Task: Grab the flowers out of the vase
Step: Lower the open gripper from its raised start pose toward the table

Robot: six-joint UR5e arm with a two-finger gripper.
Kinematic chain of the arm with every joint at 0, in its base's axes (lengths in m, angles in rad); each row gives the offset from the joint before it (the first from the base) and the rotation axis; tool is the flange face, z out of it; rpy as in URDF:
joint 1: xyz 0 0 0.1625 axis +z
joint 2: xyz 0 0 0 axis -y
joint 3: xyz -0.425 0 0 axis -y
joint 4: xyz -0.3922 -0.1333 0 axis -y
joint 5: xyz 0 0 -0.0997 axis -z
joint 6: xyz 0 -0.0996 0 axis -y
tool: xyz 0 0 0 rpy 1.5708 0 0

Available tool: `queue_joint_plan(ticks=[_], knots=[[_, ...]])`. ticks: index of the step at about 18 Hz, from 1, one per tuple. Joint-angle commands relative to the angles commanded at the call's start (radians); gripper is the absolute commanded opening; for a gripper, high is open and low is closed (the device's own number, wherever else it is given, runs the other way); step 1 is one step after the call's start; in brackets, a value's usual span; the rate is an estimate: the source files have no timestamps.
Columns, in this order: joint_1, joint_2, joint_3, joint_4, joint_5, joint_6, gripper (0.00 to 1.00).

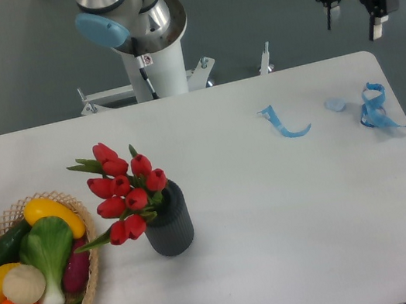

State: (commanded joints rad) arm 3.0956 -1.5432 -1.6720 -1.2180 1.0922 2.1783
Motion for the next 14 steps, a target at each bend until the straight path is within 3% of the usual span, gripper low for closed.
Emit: queue_joint_plan(ticks=[5,8,14], knots=[[-0.011,0.012,-0.006,0.035,-0.009,-0.159,1.00],[-0.017,0.020,-0.038,0.040,-0.023,-0.173,1.00],[-0.018,0.051,-0.124,0.060,-0.172,-0.368,1.00]])
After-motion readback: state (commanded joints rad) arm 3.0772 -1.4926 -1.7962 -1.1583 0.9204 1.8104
